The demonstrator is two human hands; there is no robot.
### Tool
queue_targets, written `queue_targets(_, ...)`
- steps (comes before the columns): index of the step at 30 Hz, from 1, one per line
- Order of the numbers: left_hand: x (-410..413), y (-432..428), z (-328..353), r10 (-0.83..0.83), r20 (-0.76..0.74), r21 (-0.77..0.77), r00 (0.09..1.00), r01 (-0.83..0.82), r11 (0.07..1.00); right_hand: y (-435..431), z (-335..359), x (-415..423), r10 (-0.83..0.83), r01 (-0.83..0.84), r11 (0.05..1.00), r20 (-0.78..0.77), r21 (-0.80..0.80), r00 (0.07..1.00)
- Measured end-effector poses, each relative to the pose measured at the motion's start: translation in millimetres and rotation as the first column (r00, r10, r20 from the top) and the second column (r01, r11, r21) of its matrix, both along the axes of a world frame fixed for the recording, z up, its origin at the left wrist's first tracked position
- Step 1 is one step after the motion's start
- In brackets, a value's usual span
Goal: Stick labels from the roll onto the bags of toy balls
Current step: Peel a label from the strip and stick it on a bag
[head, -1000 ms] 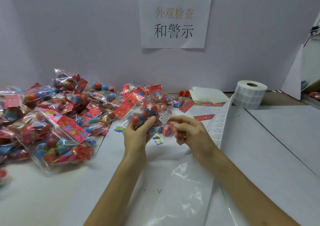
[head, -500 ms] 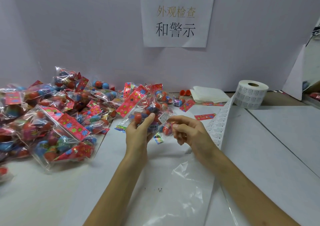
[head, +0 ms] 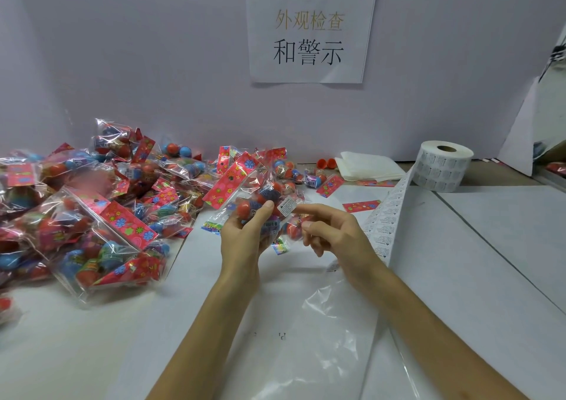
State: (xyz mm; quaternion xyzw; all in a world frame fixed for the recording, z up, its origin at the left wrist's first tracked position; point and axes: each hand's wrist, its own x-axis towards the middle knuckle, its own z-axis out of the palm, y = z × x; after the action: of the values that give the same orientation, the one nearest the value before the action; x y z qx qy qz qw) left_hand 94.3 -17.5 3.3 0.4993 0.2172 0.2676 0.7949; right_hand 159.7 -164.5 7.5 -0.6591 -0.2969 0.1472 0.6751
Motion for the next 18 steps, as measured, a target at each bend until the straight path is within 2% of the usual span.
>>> queue_targets(8, -1.2, -0.3, 1.8, 0.030, -0.026, 0.009, 0.999, -0.029, 1.000, 3.0, -5.0, 0.2, -0.011, 0.027, 0.997, 0.198, -0.078, 0.980)
queue_targets(14, -1.5, -0.2, 1.5, 0.028, -0.053, 0.001, 0.998, -0.028, 1.000, 0.9, -14.6, 0.1, -0.047, 0.180, 0.958, 0.495, -0.224, 0.867)
queue_targets(18, -0.7, -0.2, 1.4, 0.028, -0.062, 0.014, 0.998, -0.027, 1.000, 1.0, -16.5, -1.4, -0.035, 0.257, 0.919, 0.586, -0.299, 0.809)
